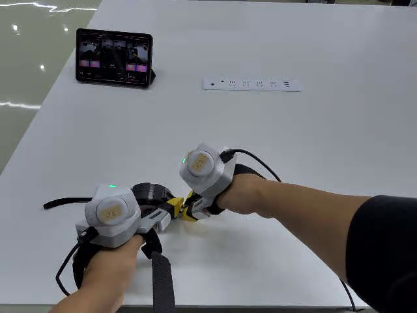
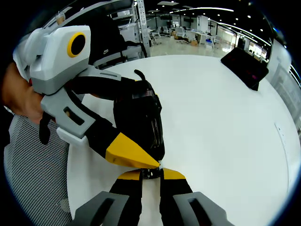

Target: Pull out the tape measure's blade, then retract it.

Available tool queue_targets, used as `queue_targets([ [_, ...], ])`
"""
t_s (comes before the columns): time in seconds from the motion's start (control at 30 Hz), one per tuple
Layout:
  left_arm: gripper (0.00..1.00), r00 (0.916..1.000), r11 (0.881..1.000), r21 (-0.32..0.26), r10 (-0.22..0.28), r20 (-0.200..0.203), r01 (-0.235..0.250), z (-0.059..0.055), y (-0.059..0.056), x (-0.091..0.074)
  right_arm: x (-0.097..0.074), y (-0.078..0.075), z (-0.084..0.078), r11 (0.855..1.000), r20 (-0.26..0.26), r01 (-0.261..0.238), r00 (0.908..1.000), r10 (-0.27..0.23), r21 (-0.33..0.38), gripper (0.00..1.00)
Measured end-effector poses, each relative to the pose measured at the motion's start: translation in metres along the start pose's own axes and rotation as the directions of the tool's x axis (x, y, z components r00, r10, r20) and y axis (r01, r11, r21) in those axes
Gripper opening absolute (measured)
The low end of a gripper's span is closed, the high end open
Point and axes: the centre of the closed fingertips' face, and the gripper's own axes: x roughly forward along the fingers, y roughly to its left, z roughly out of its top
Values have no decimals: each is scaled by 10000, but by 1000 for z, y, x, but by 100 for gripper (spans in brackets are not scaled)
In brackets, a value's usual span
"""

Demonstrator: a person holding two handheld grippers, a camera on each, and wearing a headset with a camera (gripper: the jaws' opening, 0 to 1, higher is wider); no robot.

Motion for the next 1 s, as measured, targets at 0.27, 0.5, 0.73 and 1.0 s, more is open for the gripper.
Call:
queue_targets([
  [0.27,63,10000,10000,19,-16,5,16,0,0,0,0,1,3,10000,121,-10,9999,11,-90,10],
  [0.5,64,10000,10000,62,10,26,-11,0,-1,1,0,2,2,10000,152,-14,9999,15,-80,10],
  [0.73,66,9997,9997,222,125,233,-131,1,-1,1,1,2,4,9994,236,155,9996,-148,-320,12],
  [1.0,66,9999,9991,413,136,20,-136,1,0,2,1,0,5,9993,217,329,9992,-325,-167,12],
])
